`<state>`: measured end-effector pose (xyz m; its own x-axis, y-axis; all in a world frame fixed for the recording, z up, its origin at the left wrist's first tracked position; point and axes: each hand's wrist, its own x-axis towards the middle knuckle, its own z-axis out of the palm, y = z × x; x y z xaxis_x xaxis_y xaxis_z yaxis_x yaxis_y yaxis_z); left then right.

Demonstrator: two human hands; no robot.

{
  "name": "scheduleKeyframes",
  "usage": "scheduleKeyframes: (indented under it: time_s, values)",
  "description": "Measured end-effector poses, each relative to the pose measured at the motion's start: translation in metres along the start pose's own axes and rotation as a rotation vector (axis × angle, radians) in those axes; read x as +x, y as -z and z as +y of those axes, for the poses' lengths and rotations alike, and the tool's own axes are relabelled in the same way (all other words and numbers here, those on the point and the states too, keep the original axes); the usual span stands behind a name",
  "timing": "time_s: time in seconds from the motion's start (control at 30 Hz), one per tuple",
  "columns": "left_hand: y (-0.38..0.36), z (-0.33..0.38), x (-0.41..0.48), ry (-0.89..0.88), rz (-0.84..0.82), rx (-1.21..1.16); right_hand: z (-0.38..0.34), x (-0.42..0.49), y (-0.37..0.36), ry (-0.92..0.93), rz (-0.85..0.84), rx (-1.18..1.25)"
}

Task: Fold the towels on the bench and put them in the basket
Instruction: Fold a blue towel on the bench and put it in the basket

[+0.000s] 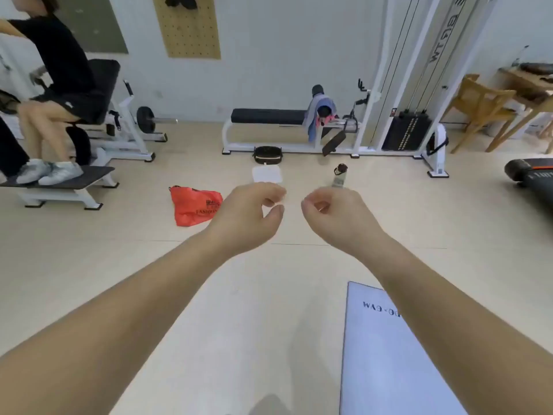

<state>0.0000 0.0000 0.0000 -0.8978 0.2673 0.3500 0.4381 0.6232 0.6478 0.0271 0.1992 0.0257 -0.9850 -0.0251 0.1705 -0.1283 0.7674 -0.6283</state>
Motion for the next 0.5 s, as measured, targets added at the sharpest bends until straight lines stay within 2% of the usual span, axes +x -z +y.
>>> scheduleKeyframes:
  time_s: [0.07, 0.17, 0.27, 0.5]
  values:
    - [-0.010, -0.031, 0.018, 0.079, -0.016, -0.026, 0.020, 0.029, -0.028, -0.117, -0.024, 0.151]
    - [-0.023, -0.088, 0.062, 0.155, -0.033, -0.022, 0.043, 0.090, -0.065, -0.170, -0.063, 0.223]
    - [-0.033, -0.141, 0.130, 0.208, -0.037, -0.085, 0.055, 0.175, -0.090, -0.190, -0.038, 0.280]
    - [-0.066, -0.229, 0.311, 0.354, -0.103, -0.234, 0.086, 0.375, -0.119, -0.396, -0.023, 0.403]
